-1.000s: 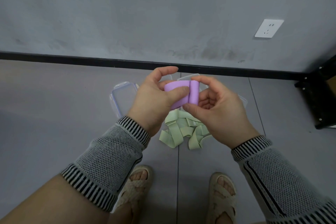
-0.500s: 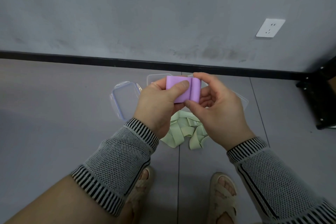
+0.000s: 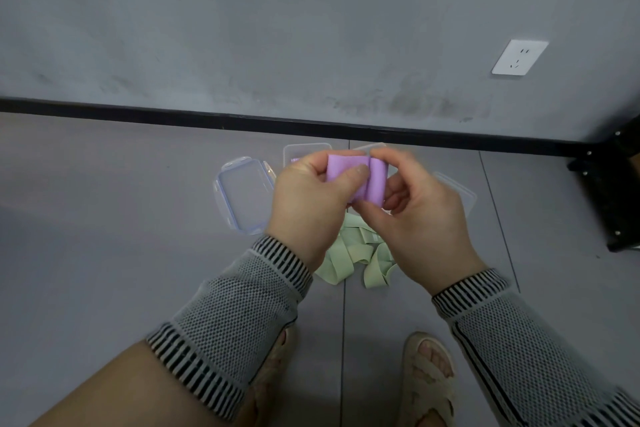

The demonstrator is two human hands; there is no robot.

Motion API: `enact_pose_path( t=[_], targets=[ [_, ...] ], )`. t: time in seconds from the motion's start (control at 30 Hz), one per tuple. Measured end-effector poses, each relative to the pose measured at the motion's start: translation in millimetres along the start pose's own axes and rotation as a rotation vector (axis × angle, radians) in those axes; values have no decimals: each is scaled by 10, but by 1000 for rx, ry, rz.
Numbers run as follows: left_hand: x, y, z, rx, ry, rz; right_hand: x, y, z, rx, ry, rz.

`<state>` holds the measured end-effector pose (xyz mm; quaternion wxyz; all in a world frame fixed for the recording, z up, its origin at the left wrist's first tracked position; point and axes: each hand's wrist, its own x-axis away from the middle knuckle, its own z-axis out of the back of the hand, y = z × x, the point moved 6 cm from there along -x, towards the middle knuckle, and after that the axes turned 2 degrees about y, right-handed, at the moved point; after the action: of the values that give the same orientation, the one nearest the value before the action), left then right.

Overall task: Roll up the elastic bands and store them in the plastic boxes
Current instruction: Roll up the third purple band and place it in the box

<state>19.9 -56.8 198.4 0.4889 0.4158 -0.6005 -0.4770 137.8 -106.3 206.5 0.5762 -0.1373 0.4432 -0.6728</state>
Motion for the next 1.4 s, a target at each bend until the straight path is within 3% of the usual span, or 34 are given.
enact_pose_path(
  t=[0.23,0.57,0.87,1.4],
  targets=[
    [16,49,-5,-152,56,-125,-21,-62,-51,61,-8,62],
    [-65,-5,38,-16,-44,1,20,92,-113,-300,-174,-151],
    [-83,-32,0,-73,-83,-20,6,129,-87,-191,-116,-126],
    [-85,-77,-49,-36,-163,21,16,45,-96,-193,-165,-63]
  ],
)
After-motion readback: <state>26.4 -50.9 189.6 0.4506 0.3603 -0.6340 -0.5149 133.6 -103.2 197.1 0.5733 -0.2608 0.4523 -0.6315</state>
